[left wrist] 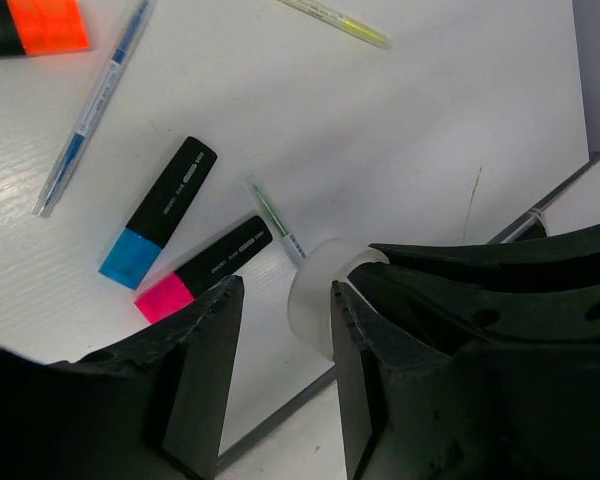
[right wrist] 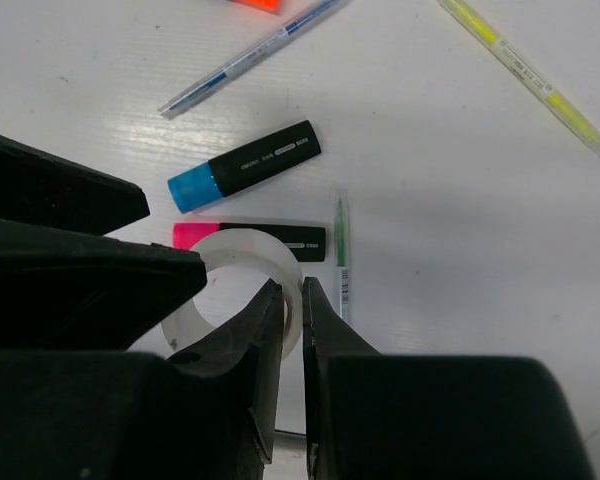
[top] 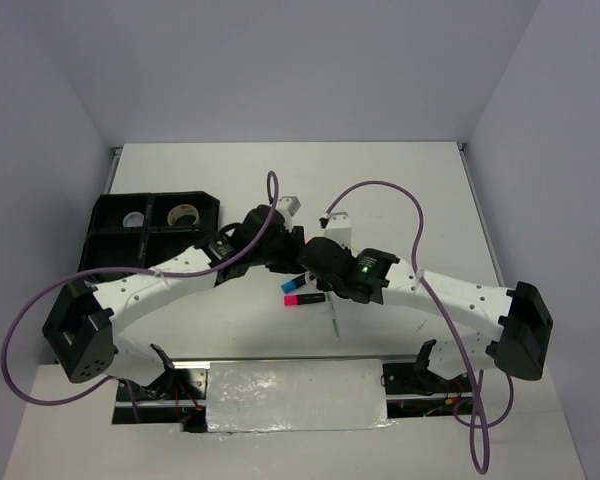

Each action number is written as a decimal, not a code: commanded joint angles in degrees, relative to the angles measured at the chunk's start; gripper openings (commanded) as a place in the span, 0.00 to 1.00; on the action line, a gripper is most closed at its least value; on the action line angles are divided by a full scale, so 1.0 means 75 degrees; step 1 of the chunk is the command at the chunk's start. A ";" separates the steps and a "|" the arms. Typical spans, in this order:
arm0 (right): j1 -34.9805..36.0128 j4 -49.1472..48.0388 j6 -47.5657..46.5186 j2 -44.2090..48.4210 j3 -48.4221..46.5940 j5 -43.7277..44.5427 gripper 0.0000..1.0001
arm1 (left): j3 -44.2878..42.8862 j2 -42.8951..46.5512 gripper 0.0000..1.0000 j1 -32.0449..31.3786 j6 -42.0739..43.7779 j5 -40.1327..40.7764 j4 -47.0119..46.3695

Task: Sort the stationery into containers
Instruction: Pick up the stationery from the center of the board.

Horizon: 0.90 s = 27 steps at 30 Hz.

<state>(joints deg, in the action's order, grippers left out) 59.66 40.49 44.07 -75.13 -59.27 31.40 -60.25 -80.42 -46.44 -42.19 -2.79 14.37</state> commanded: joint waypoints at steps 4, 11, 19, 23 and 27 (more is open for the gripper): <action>0.0096 0.0121 0.0147 -0.0212 -0.0582 0.0455 0.09 | -0.0416 -0.0105 0.55 -0.0195 0.0059 0.0184 -0.0006; 0.0108 0.0027 0.0112 -0.0224 -0.0757 0.0431 0.09 | -0.0475 -0.0421 0.48 -0.0383 0.0165 0.0195 0.0076; 0.0178 -0.0148 0.0065 -0.0049 -0.0677 0.0303 0.12 | -0.0650 -0.0585 0.00 -0.0453 0.0282 0.0711 0.0462; 0.0178 -0.0709 -0.0064 0.0290 -0.0384 -0.0014 0.77 | -0.0767 -0.0551 0.00 -0.0430 0.0224 0.1330 0.0661; 0.0167 -0.0852 0.0064 0.0794 -0.0114 0.0055 0.97 | -0.1013 -0.0621 0.00 0.0096 0.0107 0.1942 0.1095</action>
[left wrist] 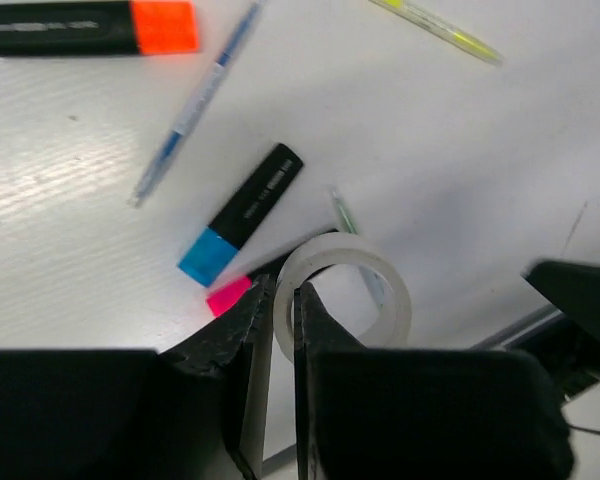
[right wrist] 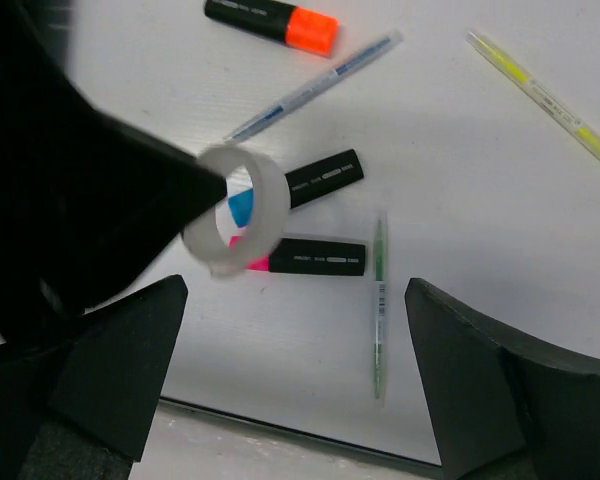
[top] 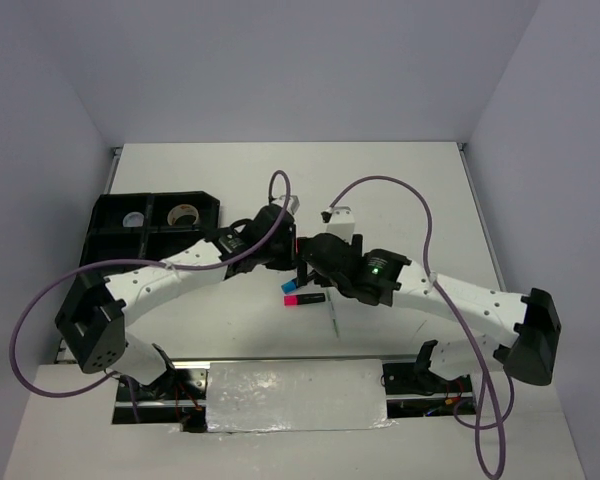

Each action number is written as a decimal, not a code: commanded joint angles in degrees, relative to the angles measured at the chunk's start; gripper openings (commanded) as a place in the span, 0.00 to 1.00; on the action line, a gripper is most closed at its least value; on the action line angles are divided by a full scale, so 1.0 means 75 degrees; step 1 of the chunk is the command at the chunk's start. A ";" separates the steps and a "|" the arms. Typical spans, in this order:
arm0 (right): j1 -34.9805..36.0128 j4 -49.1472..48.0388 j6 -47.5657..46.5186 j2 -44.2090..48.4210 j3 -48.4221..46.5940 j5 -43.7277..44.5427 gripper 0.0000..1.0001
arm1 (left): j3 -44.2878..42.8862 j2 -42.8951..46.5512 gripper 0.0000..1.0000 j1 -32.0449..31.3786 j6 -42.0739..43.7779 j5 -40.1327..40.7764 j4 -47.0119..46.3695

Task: Sort the stationery into containers
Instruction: Pick up the stationery from the center of the board, then place the stationery in the storage box.

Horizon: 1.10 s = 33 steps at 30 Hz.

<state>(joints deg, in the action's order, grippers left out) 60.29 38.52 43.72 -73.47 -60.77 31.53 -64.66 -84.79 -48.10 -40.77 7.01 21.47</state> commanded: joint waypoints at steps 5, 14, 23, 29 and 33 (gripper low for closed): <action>0.0059 -0.0320 0.0171 0.1381 0.0274 0.0436 1.00 | -0.0612 0.0056 0.00 0.1980 -0.0142 0.0964 0.0476; 0.0047 -0.0355 -0.0076 0.1792 0.0802 0.0215 1.00 | -0.2041 -0.1335 0.00 0.5461 -0.0060 0.1657 0.1343; -0.0012 -0.0461 -0.0416 0.1851 0.0955 0.0144 1.00 | -0.2816 -0.2557 0.10 0.6787 0.0070 0.1727 0.1614; -0.0070 -0.0495 -0.0603 0.1547 0.0873 0.0027 1.00 | -0.2277 -0.2440 0.17 0.6975 -0.0060 0.1843 0.1298; -0.0082 -0.0578 -0.0744 0.1371 0.0814 -0.0172 1.00 | -0.2147 -0.2662 0.51 0.7022 -0.0083 0.1680 0.1168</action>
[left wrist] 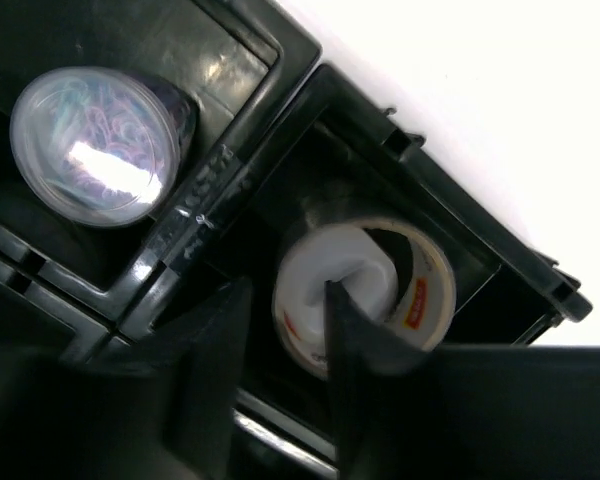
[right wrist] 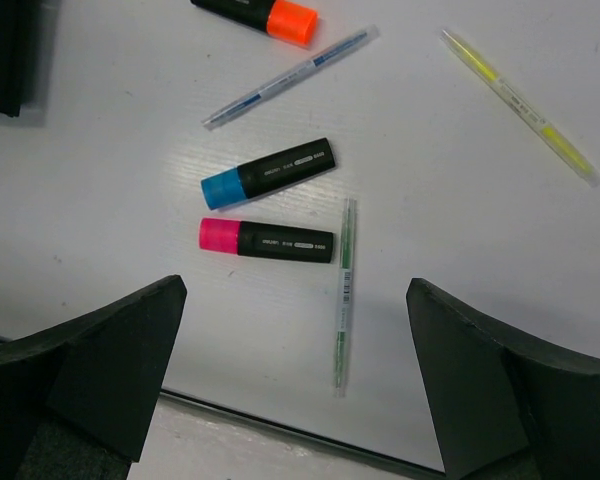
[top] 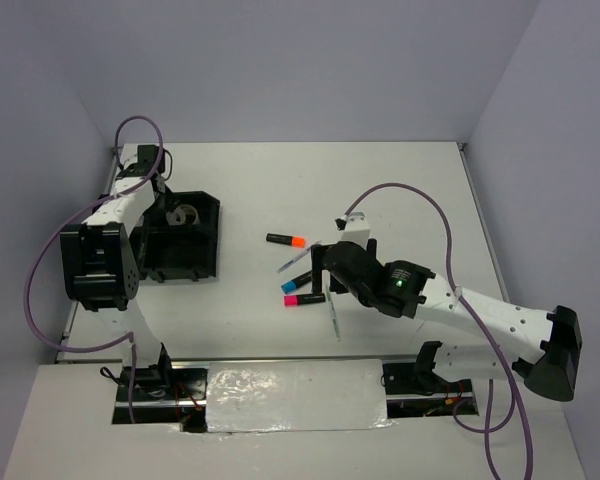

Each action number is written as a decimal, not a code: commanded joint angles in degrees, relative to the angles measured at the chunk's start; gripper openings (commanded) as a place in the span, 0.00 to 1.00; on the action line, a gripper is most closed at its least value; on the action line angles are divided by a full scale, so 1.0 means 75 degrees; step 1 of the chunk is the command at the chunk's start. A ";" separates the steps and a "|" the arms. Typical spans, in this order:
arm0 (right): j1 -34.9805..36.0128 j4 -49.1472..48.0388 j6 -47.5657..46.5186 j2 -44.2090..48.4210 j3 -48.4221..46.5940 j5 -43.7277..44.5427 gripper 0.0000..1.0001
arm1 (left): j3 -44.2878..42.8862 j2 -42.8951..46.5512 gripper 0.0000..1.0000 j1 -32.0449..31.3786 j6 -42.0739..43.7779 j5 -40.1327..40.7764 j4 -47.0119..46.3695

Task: Sort the stationery into containers
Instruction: Place the stationery in the storage box, then pick up the pen from the center of the board.

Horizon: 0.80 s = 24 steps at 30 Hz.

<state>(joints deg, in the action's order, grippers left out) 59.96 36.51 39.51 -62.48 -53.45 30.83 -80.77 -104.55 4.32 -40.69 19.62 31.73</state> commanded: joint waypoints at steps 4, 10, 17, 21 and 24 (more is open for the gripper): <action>-0.0038 -0.0298 -0.0240 -0.0142 -0.0104 -0.0126 1.00 | -0.0105 -0.0099 0.82 0.0034 -0.0176 -0.0073 -0.0117; -0.0202 -0.0719 -0.0369 -0.0142 0.0177 -0.0501 1.00 | -0.0187 0.0882 0.94 -0.0013 0.0009 -0.0259 -0.0186; -0.0226 -0.0849 -0.0159 -0.0073 0.0353 -0.0654 1.00 | -0.0491 0.2268 0.99 -0.2044 0.1626 -0.1408 -0.0492; -0.0226 -0.0755 -0.0030 0.0571 0.0599 -0.0630 1.00 | -0.0236 0.2362 0.99 -0.3878 0.2166 -0.1522 -0.0420; -0.0226 -0.0474 -0.0017 0.1250 0.0740 -0.0653 0.98 | 0.0537 0.2293 0.98 -0.4733 0.2553 -0.2448 -0.1156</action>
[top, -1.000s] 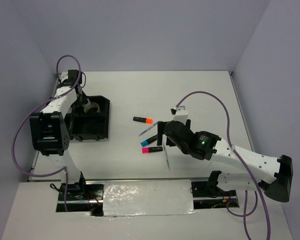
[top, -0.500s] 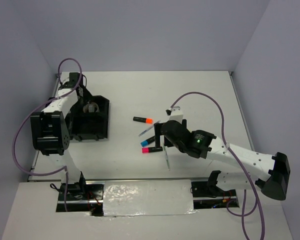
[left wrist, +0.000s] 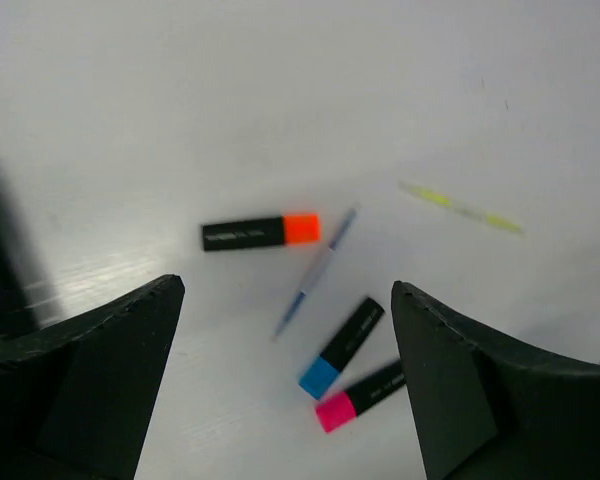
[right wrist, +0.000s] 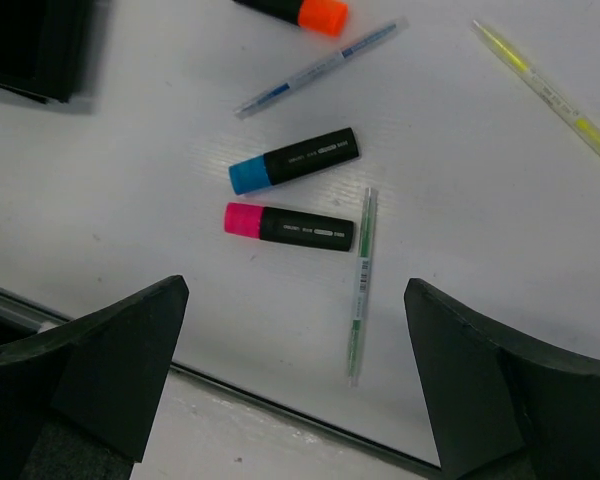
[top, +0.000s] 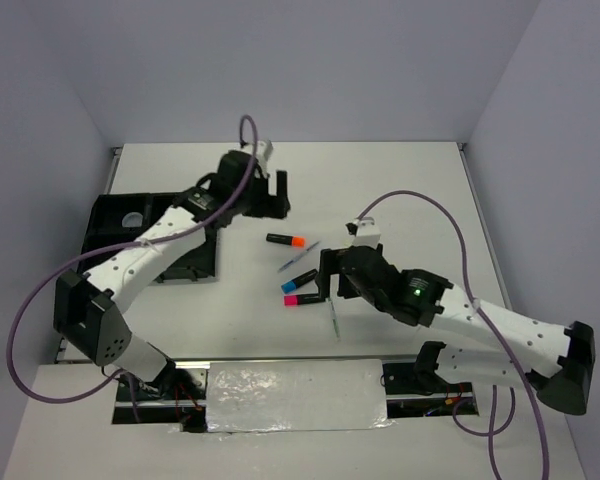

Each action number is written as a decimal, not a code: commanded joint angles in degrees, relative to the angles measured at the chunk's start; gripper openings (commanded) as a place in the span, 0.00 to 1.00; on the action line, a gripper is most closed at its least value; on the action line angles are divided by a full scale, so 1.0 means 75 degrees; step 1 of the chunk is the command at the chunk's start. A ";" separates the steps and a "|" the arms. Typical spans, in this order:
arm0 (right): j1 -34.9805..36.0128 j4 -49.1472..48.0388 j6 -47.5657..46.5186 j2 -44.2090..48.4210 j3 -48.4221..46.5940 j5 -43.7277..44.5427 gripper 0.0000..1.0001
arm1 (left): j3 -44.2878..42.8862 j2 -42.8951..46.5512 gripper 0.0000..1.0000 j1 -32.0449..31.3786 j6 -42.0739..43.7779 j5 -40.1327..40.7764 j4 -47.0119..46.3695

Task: Sort the stationery into containers
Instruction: Pick up the pen from the center of the board.

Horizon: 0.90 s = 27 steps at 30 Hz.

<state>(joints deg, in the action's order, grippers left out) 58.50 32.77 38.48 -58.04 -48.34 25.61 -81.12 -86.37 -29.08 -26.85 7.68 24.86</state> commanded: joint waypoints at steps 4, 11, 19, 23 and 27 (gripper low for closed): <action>-0.0030 0.0492 0.0108 0.1735 0.0257 -0.0015 0.94 | 0.0973 -0.0717 0.94 -0.1441 0.1154 -0.0767 -0.0514; -0.0019 0.0985 0.0119 0.2606 0.0550 0.0101 0.90 | 0.1277 -0.1561 0.86 -0.2380 0.1190 -0.0323 -0.0994; -0.0019 0.0634 0.0096 0.2360 0.0843 -0.0156 0.89 | 0.1009 -0.2474 0.78 -0.2357 0.1657 0.0499 -0.1253; -0.0019 0.0552 0.0038 0.2313 0.0820 -0.0203 0.89 | 0.0680 -0.2945 0.76 -0.2065 0.1682 0.0570 -0.1240; -0.0019 0.0517 0.0014 0.2336 0.0867 -0.0192 0.89 | 0.0645 -0.3109 0.73 -0.1736 0.1576 0.0406 -0.1463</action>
<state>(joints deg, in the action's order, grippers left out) 58.50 38.59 39.09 -41.01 -41.98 23.90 -74.19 -109.58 -44.01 -15.64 10.41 16.62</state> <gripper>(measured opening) 0.891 0.736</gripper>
